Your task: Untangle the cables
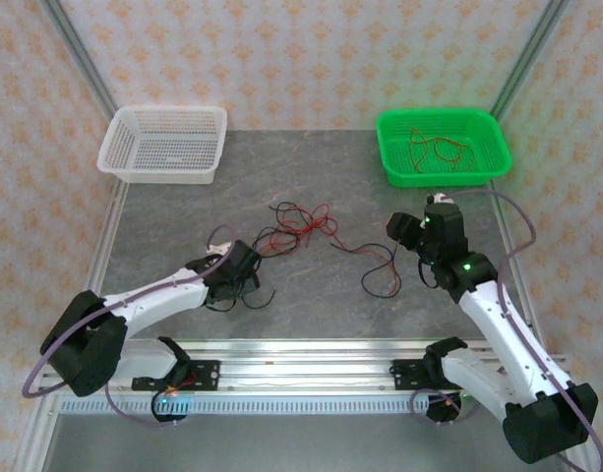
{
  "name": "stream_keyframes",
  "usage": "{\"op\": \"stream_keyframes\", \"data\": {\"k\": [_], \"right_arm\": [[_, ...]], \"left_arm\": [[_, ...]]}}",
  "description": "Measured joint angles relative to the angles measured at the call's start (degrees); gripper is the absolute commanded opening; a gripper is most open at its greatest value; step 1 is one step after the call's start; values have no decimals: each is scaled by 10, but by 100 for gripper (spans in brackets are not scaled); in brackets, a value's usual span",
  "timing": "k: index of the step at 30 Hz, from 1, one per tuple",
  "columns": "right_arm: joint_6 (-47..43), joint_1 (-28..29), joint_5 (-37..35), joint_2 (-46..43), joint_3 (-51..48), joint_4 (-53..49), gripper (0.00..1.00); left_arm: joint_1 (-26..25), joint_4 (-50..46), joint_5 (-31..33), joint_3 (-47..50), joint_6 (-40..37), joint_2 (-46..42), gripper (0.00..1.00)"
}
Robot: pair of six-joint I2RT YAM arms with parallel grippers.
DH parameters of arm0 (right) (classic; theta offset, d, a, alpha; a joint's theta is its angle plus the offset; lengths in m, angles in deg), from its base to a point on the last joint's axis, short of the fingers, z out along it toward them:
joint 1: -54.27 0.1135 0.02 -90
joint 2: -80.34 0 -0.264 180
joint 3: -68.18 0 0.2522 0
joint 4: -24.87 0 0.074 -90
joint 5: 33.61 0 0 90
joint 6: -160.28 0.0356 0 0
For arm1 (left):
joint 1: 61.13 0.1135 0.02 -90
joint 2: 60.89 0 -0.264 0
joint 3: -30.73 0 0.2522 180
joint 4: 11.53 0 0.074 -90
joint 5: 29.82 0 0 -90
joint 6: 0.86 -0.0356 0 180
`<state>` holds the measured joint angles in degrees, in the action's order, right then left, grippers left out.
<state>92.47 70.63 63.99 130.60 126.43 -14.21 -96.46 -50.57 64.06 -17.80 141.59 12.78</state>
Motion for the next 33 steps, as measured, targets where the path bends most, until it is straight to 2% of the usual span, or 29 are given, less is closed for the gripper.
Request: {"op": "stream_keyframes", "data": {"k": [7, 13, 15, 18, 22, 26, 33], "right_arm": [[12, 1, 8, -15, -12, 2, 65], [21, 5, 16, -16, -16, 8, 64], [23, 6, 17, -16, -17, 9, 64], [25, 7, 19, -16, -17, 9, 64], [29, 12, 19, -16, -20, 10, 64], [42, 29, 25, -16, -32, 22, 64], [76, 119, 52, 38, -65, 96, 65]], "left_arm": [[-24, 23, 0, 0, 0, 19, 55], [-33, 51, -4, 1, -9, 21, 39], [-33, 61, -4, 3, -14, 26, 26], [-33, 67, 0, 4, -15, 35, 0], [-36, 64, 16, -3, -20, 37, 0], [-45, 35, 28, -54, -31, 24, 0], [-62, 0, 35, -212, -66, -54, 0]]}}
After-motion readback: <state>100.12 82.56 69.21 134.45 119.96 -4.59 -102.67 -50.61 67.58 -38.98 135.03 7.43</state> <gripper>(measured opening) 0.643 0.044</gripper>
